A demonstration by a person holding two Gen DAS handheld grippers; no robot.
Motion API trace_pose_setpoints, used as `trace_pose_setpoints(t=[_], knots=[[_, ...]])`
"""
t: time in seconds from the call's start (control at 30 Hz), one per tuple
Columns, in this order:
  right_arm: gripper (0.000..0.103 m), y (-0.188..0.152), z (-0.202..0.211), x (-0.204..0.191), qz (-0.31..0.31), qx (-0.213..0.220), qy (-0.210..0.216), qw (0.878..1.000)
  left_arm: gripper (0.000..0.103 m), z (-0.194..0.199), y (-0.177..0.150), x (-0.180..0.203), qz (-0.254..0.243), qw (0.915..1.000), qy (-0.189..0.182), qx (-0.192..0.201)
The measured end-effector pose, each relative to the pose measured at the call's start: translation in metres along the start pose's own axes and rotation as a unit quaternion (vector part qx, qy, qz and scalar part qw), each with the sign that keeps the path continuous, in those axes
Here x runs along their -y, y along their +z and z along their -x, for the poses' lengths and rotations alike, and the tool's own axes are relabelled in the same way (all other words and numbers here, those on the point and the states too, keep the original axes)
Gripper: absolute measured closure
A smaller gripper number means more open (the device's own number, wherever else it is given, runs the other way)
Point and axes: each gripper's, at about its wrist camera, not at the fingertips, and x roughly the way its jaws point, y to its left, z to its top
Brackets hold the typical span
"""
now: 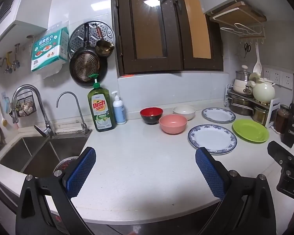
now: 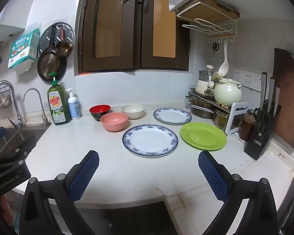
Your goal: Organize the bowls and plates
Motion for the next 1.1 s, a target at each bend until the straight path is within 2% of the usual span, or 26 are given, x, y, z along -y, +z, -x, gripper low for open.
trace_pose_setpoints(t=[0.13,0.5,0.83,1.1], knots=[[0.001,0.001,0.000,0.000,0.002,0.002,-0.002,1.000,0.000,0.006,0.011,0.006,-0.010,0.9999,0.001,-0.004],[0.001,0.001,0.001,0.002,0.001,0.004,-0.003,1.000,0.000,0.000,0.007,0.003,0.002,1.0000,-0.005,-0.007],[0.001,0.008,0.000,0.005,0.003,0.007,-0.001,1.000,0.000,0.005,0.009,0.001,0.005,0.9999,-0.003,0.013],[0.001,0.009,0.003,0.000,0.008,0.017,-0.003,1.000,0.000,0.005,0.010,-0.002,0.012,0.9998,-0.007,0.012]])
